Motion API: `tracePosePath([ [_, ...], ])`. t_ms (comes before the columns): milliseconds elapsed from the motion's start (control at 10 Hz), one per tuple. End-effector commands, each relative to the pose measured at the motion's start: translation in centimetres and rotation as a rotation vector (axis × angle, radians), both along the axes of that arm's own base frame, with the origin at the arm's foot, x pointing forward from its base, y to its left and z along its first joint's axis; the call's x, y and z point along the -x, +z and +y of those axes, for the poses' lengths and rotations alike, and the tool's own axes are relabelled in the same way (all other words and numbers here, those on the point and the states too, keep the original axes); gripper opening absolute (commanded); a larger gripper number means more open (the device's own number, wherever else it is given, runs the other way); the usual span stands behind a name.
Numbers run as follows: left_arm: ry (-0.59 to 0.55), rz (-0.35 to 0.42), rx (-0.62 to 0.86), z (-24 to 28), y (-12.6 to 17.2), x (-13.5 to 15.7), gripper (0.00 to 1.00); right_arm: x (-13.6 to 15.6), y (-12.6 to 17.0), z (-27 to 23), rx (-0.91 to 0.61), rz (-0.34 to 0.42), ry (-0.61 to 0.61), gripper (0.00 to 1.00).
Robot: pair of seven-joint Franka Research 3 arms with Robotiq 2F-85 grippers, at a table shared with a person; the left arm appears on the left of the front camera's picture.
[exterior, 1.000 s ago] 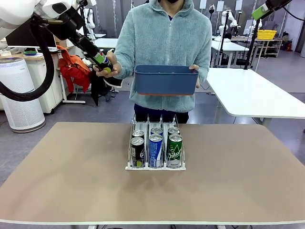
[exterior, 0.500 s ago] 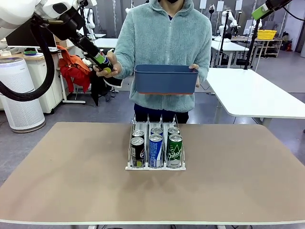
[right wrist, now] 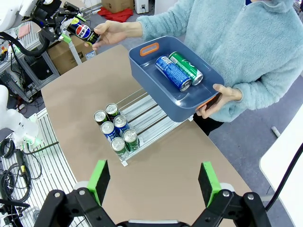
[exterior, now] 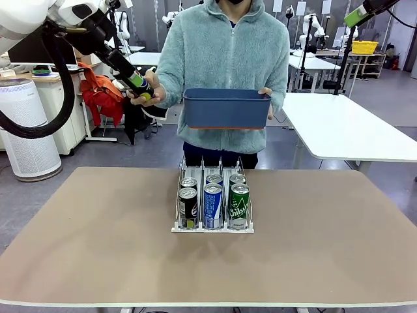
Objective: Fill the beverage cans into the dispenser.
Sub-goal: Pick up the Pepsi coke handed by the human.
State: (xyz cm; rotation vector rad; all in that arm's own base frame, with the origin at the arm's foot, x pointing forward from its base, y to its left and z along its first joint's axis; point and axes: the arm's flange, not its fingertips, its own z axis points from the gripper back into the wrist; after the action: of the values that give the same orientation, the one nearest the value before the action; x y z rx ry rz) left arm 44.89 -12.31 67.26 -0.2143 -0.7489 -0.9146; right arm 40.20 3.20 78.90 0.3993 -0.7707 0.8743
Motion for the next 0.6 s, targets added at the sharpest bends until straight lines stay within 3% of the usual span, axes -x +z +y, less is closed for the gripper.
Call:
tracePosePath([
  [0,0.002,-0.001,0.001,0.12,-0.02,-0.04,1.00,0.03,-0.06,0.09,-0.003,0.005,0.001,1.00],
  [300,0.002,-0.001,0.001,0.12,-0.02,-0.04,1.00,0.03,-0.06,0.09,-0.003,0.005,0.001,1.00],
  [400,0.000,0.000,0.000,0.00,0.00,0.00,0.94,0.03,-0.06,0.09,-0.003,0.005,0.001,1.00],
  [500,0.017,0.018,-0.011,-0.12,-0.02,0.10,0.44,0.03,-0.06,0.09,-0.003,0.005,0.001,1.00],
])
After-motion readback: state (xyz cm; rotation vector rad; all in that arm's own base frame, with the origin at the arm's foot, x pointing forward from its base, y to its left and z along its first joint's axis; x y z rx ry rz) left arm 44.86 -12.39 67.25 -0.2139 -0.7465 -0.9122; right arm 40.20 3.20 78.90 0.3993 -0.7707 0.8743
